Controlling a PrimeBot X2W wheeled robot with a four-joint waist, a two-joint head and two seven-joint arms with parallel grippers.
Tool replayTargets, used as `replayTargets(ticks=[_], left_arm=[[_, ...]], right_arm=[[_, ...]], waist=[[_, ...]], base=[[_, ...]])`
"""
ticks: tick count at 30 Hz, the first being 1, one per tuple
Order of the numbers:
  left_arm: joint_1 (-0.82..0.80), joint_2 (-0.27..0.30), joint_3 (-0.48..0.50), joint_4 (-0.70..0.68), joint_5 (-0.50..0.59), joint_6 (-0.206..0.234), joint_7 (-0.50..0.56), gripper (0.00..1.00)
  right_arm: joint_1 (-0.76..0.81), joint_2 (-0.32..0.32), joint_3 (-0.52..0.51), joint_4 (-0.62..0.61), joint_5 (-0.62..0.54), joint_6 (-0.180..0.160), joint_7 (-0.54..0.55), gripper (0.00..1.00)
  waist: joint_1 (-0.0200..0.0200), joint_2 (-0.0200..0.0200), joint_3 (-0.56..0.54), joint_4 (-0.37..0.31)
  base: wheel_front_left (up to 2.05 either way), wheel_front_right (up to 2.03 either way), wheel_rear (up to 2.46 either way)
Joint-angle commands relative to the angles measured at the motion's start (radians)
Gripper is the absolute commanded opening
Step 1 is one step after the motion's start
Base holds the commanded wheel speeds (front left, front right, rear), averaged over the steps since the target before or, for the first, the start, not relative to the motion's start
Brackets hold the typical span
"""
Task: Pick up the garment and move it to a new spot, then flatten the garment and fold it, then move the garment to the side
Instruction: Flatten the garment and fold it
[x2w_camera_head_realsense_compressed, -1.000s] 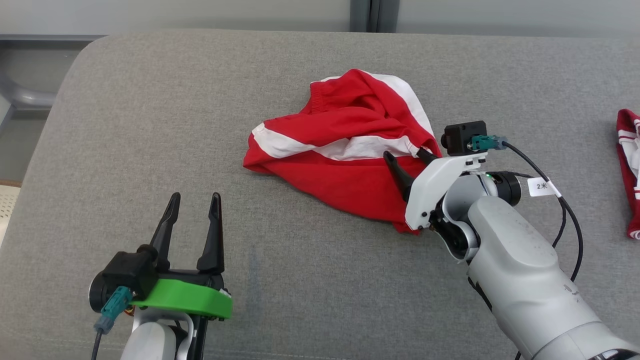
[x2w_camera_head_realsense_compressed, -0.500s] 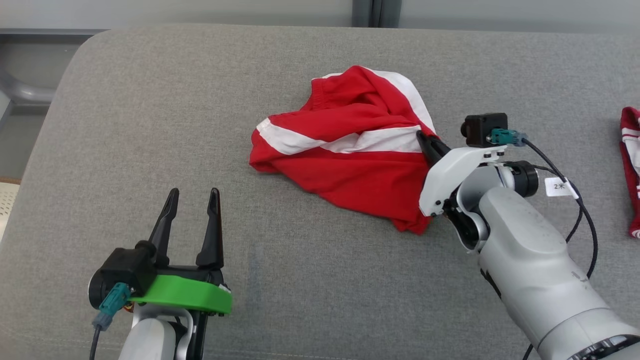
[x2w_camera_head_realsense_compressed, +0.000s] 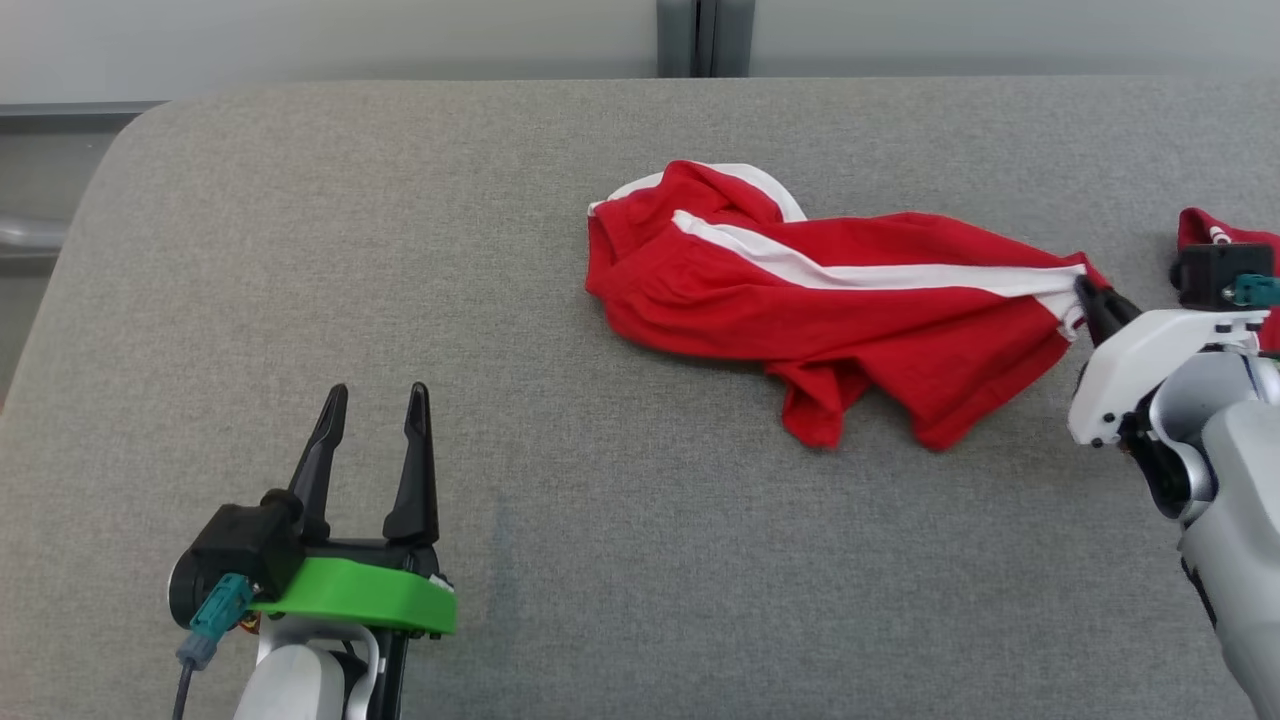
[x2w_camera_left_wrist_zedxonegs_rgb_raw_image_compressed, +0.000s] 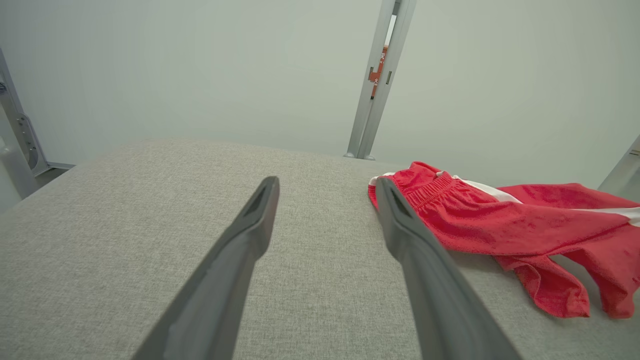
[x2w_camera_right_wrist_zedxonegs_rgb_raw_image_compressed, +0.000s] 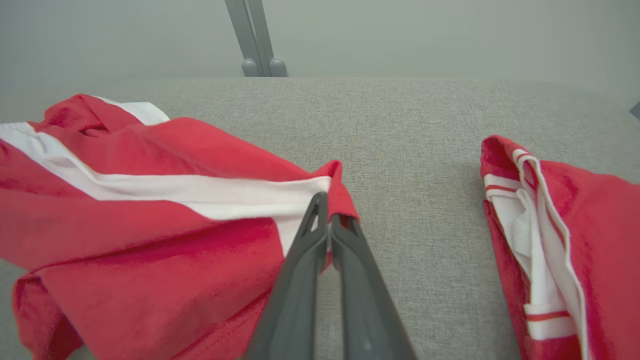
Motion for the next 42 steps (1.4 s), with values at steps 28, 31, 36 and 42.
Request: replayTargets(ticks=[28, 31, 36, 42], left_arm=[[0.074, 0.004, 0.060, 0.042, 0.019, 0.009, 0.000, 1.00], [0.072, 0.004, 0.071, 0.061, 0.023, 0.010, 0.000, 1.00], [0.059, 0.004, 0.072, 0.084, 0.030, 0.002, 0.000, 1.00], [0.057, 0.004, 0.071, 0.092, 0.032, 0.001, 0.000, 1.00]], right_arm=[[0.461, 0.218, -0.261, -0.462, -0.242, 0.000, -0.249, 1.00], [0.481, 0.240, -0.252, -0.454, -0.249, 0.000, -0.263, 1.00], [0.481, 0.263, -0.244, -0.431, -0.263, 0.000, -0.269, 1.00], [0.464, 0.281, -0.244, -0.408, -0.265, 0.000, -0.276, 1.00]], waist=[[0.0000, -0.0001, -0.124, -0.058], [0.0000, -0.0001, -0.134, -0.071], [0.0000, -0.0001, -0.144, -0.092], [0.0000, -0.0001, -0.155, -0.103]], base=[[0.00, 0.00, 0.00], [0.00, 0.00, 0.00], [0.00, 0.00, 0.00], [0.00, 0.00, 0.00]])
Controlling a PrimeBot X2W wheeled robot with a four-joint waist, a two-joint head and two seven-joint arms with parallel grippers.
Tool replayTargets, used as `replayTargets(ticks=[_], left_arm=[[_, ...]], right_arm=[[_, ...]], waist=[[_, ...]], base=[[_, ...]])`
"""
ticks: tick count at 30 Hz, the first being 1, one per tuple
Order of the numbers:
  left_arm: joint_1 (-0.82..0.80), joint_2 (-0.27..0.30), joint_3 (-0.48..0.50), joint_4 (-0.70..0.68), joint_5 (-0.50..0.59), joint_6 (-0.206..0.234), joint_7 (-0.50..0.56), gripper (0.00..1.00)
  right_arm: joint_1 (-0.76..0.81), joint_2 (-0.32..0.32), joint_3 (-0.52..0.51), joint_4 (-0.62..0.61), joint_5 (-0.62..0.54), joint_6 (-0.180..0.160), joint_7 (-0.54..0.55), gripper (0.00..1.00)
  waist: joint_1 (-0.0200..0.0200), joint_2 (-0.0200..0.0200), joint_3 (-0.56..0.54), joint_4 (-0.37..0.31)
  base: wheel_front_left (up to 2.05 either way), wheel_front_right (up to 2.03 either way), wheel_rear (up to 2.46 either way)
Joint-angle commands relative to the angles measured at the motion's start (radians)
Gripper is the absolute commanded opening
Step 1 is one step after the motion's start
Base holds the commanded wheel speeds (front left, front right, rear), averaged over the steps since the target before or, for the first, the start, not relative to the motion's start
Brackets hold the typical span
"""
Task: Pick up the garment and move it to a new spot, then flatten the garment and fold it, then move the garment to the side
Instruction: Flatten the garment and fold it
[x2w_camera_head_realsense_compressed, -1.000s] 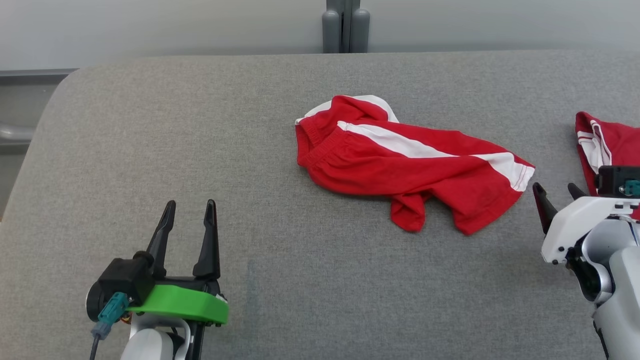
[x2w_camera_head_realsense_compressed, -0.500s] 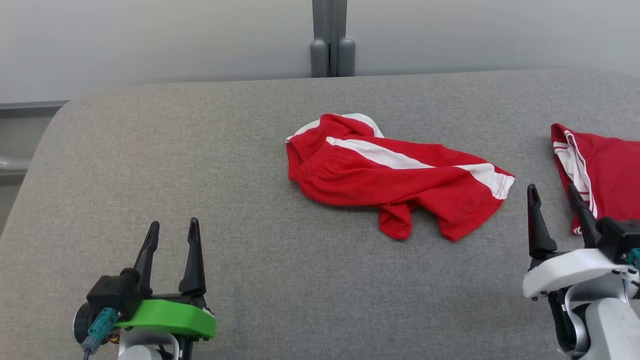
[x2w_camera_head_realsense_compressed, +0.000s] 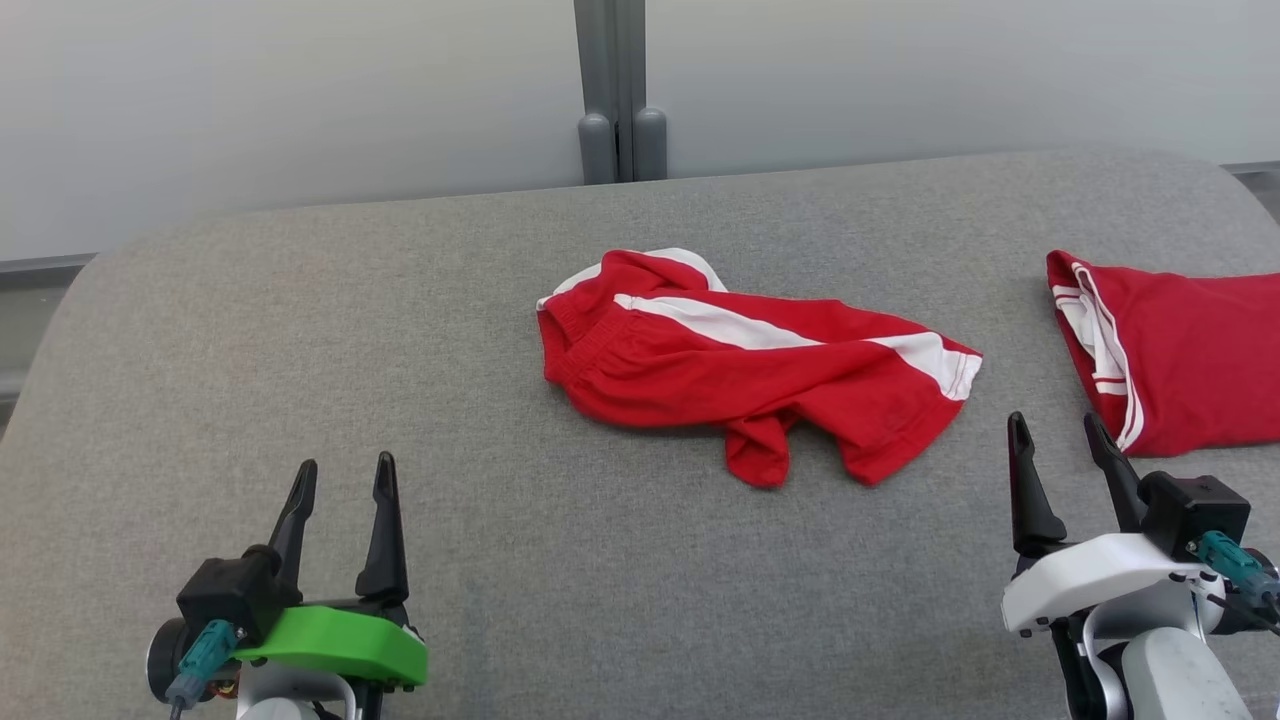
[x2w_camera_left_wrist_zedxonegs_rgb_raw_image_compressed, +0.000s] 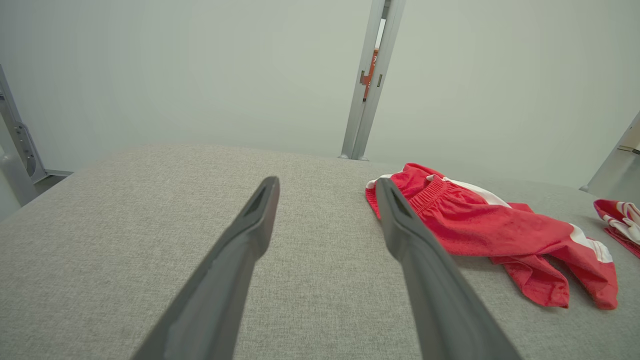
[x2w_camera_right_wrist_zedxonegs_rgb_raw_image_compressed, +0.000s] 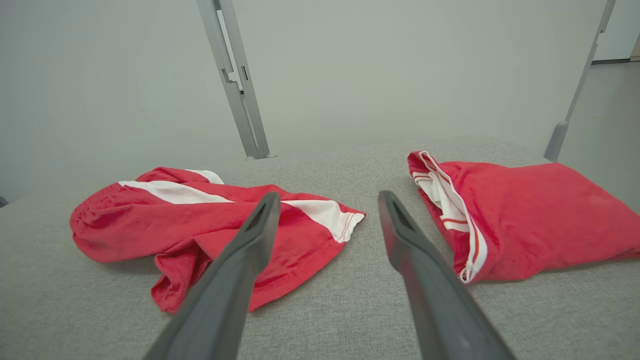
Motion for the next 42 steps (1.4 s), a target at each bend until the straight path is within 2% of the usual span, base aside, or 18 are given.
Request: replayTargets(ticks=[1, 8, 12, 16, 19, 21, 24, 30, 36, 42], left_arm=[[-0.003, 0.004, 0.000, 0.003, 0.012, -0.002, 0.000, 1.00], [-0.006, 0.004, -0.006, 0.008, 0.017, -0.006, 0.000, 1.00], [-0.036, 0.004, -0.020, 0.020, 0.002, -0.010, 0.000, 1.00], [-0.137, 0.003, -0.077, 0.100, -0.023, -0.013, 0.039, 1.00], [-0.261, 0.005, -0.131, 0.177, -0.059, -0.015, 0.153, 1.00], [-0.350, 0.004, -0.165, 0.219, -0.081, -0.009, 0.230, 1.00], [-0.469, 0.005, -0.217, 0.284, -0.138, 0.027, 0.362, 1.00], [-0.678, 0.005, -0.350, 0.361, -0.296, 0.143, 0.610, 1.00], [-0.806, 0.004, -0.463, 0.401, -0.392, 0.231, 0.728, 1.00], [-0.893, 0.004, -0.526, 0.461, -0.450, 0.284, 0.795, 1.00]], right_arm=[[-0.010, 0.002, -0.002, 0.006, -0.002, 0.000, -0.007, 1.00], [-0.024, 0.004, 0.010, 0.020, 0.000, 0.000, -0.006, 1.00], [-0.051, 0.006, 0.005, 0.037, 0.021, 0.000, 0.070, 1.00], [-0.116, 0.007, -0.033, 0.076, 0.039, 0.000, 0.241, 1.00], [-0.184, 0.000, -0.076, 0.118, 0.021, 0.000, 0.442, 1.00], [-0.253, -0.001, -0.102, 0.114, 0.008, 0.000, 0.526, 1.00], [-0.325, 0.004, -0.131, 0.120, -0.016, 0.000, 0.617, 1.00], [-0.483, 0.019, -0.149, 0.168, -0.037, 0.000, 0.764, 1.00], [-0.582, 0.023, -0.151, 0.257, 0.018, 0.000, 0.766, 1.00], [-0.657, 0.024, -0.129, 0.405, 0.064, 0.000, 0.733, 1.00]], waist=[[0.0000, 0.0000, -0.005, -0.002], [0.0000, 0.0000, -0.007, -0.002], [0.0000, 0.0000, 0.018, -0.008], [0.0000, 0.0000, 0.052, -0.012], [0.0000, 0.0000, 0.090, -0.013], [0.0000, 0.0000, 0.120, -0.017], [0.0000, 0.0000, 0.162, -0.027], [0.0000, 0.0000, 0.245, -0.055], [0.0000, 0.0000, 0.281, -0.082], [0.0000, 0.0000, 0.291, -0.116]], base=[[0.00, 0.00, 0.00], [0.00, 0.00, 0.00], [0.00, 0.00, 0.00], [0.00, 0.00, 0.00], [0.00, 0.00, 0.00], [0.00, 0.00, 0.00], [0.00, 0.00, 0.00], [0.00, 0.00, 0.00], [0.00, 0.00, 0.00], [0.00, 0.00, 0.00]])
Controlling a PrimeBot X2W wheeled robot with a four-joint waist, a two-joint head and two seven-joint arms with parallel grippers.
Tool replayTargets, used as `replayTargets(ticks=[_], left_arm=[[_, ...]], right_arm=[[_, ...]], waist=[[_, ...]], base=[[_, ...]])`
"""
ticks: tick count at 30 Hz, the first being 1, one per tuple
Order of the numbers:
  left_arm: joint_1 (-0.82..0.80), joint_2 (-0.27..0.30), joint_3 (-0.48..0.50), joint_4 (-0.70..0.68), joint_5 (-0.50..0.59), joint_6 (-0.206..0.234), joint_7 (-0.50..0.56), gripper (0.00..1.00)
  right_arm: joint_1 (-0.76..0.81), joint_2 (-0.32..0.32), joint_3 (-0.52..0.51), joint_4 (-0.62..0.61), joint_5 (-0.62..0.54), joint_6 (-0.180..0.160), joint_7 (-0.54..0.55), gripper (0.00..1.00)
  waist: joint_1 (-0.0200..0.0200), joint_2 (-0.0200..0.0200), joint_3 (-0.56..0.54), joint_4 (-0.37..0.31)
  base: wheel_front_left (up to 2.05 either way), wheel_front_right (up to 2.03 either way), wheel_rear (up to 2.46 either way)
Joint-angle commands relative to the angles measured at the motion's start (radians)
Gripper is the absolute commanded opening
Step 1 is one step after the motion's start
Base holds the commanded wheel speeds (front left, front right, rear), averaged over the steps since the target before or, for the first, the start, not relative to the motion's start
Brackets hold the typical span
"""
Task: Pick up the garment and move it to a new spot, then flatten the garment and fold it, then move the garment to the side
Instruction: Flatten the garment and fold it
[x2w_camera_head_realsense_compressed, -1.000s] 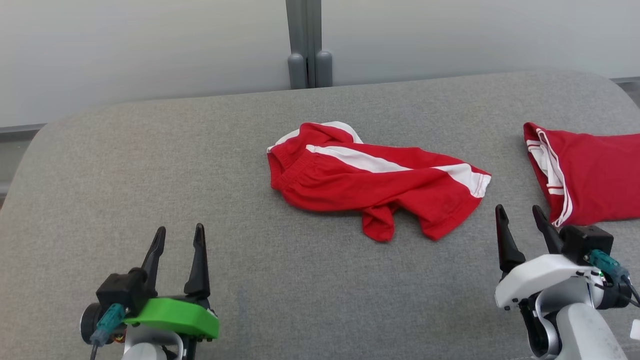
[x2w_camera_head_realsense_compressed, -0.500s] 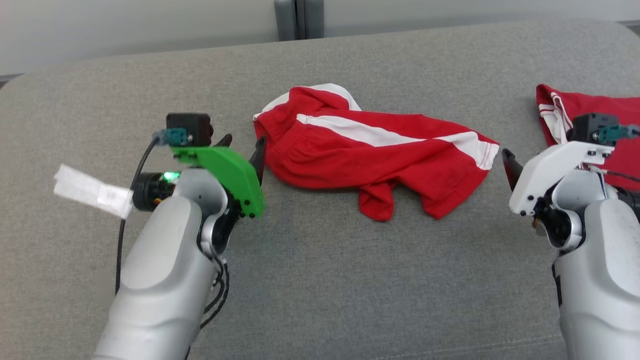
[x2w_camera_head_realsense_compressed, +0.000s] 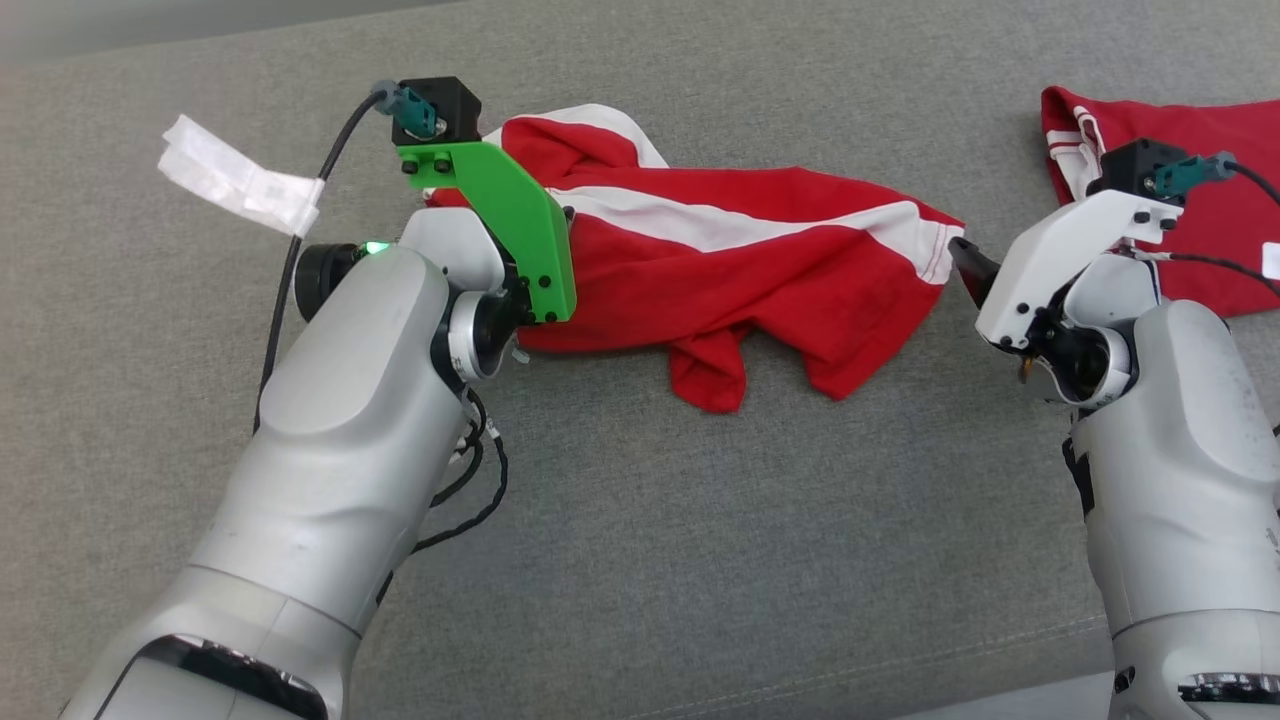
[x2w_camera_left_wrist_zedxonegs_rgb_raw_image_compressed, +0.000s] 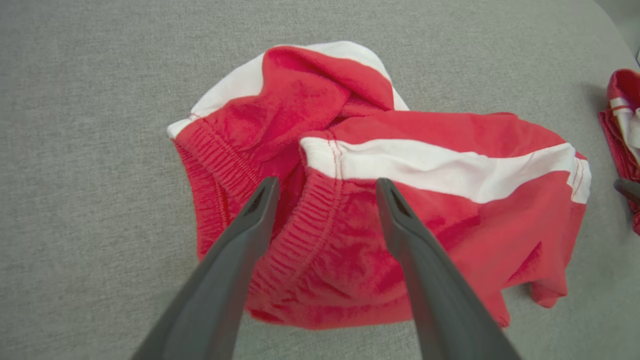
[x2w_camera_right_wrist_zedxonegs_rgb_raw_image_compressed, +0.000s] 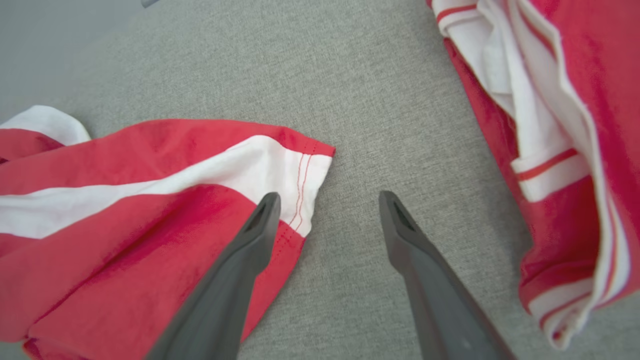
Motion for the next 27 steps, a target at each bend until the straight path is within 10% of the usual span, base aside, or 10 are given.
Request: replayTargets(ticks=[1, 16, 27], left_arm=[[-0.034, 0.005, -0.004, 0.009, -0.009, 0.010, 0.010, 1.00], [-0.127, 0.018, -0.074, 0.090, -0.022, 0.069, 0.033, 1.00], [-0.104, 0.009, -0.080, 0.101, -0.076, 0.024, 0.059, 1.00]], right_arm=[[-0.029, 0.000, 0.006, 0.028, 0.019, 0.000, -0.015, 1.00], [-0.185, 0.000, 0.109, 0.350, 0.192, 0.000, -0.194, 1.00], [-0.226, 0.002, 0.196, 0.464, 0.282, 0.000, -0.252, 1.00]], waist=[[0.0000, 0.0000, 0.014, -0.022], [0.0000, 0.0000, 0.045, -0.023], [0.0000, 0.0000, 0.056, -0.022]], base=[[0.00, 0.00, 0.00], [0.00, 0.00, 0.00], [0.00, 0.00, 0.00]])
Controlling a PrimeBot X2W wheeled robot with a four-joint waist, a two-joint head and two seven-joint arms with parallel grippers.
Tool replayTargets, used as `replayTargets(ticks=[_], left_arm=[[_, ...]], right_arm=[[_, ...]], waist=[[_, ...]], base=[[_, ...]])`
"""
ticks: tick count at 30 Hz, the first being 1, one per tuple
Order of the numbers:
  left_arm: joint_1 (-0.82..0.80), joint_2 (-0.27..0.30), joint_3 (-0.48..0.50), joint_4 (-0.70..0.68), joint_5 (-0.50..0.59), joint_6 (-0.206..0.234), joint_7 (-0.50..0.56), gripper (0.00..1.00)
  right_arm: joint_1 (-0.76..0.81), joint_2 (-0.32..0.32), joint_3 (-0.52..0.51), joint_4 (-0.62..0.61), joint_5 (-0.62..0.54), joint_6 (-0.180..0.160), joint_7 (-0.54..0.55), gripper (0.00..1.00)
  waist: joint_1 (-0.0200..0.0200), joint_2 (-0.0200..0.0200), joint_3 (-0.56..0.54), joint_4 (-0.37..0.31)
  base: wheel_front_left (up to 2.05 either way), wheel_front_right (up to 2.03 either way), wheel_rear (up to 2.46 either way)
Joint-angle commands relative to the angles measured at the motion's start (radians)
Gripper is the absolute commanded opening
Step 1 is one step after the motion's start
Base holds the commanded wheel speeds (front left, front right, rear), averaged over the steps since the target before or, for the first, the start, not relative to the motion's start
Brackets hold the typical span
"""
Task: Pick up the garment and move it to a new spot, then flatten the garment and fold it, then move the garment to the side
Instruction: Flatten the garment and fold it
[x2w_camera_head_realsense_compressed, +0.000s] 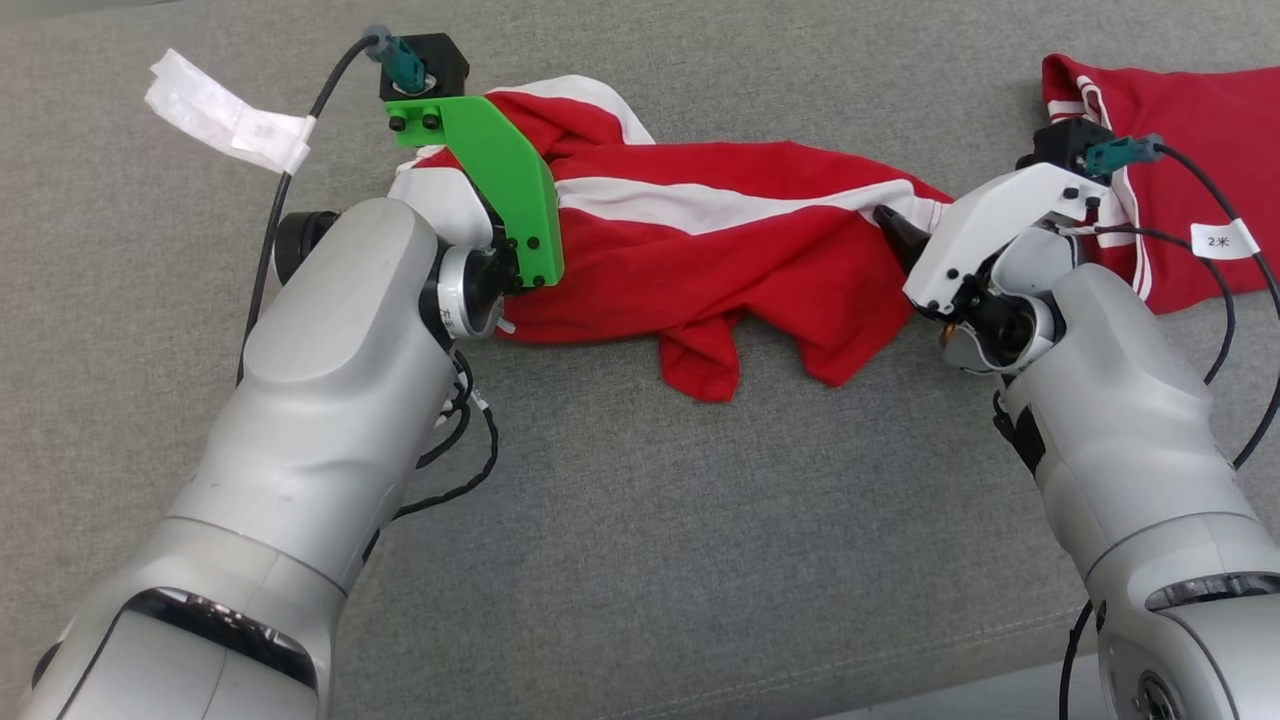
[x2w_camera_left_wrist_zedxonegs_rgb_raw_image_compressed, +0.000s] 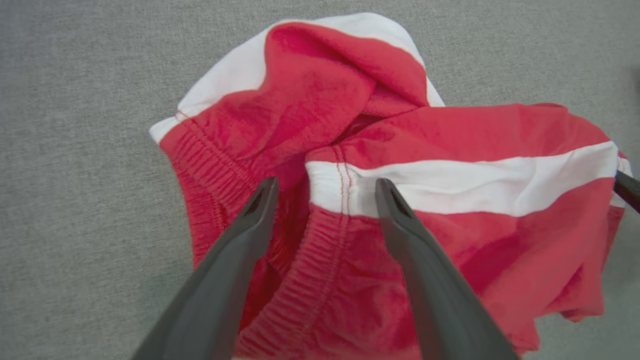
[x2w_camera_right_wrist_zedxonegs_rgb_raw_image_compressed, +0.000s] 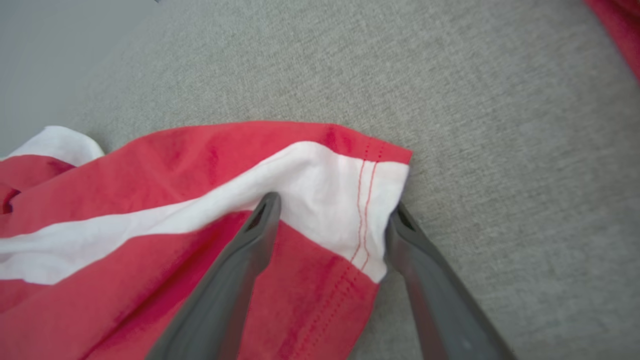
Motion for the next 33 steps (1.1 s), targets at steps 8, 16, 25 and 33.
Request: replayTargets(ticks=[8, 16, 25, 33], left_arm=[[-0.011, -0.001, -0.027, 0.009, 0.002, 0.005, -0.017, 1.00], [-0.012, -0.003, -0.028, 0.009, -0.021, -0.024, -0.055, 0.00], [0.011, -0.003, 0.001, -0.003, -0.068, -0.072, -0.148, 0.00], [-0.020, -0.004, 0.070, -0.118, -0.155, -0.133, -0.342, 0.00]], right_arm=[[-0.008, 0.004, 0.092, 0.058, 0.110, 0.000, -0.055, 1.00], [-0.005, 0.004, 0.162, 0.058, 0.185, 0.000, -0.135, 0.10], [-0.012, 0.002, 0.231, 0.011, 0.250, 0.000, -0.219, 0.00], [-0.026, -0.016, 0.236, -0.121, 0.218, 0.000, -0.272, 0.00]], waist=[[0.0000, 0.0000, 0.015, -0.013], [0.0000, 0.0000, 0.008, -0.010], [0.0000, 0.0000, -0.017, -0.017], [0.0000, 0.0000, -0.070, -0.004]], base=[[0.00, 0.00, 0.00], [0.00, 0.00, 0.00], [0.00, 0.00, 0.00], [0.00, 0.00, 0.00]])
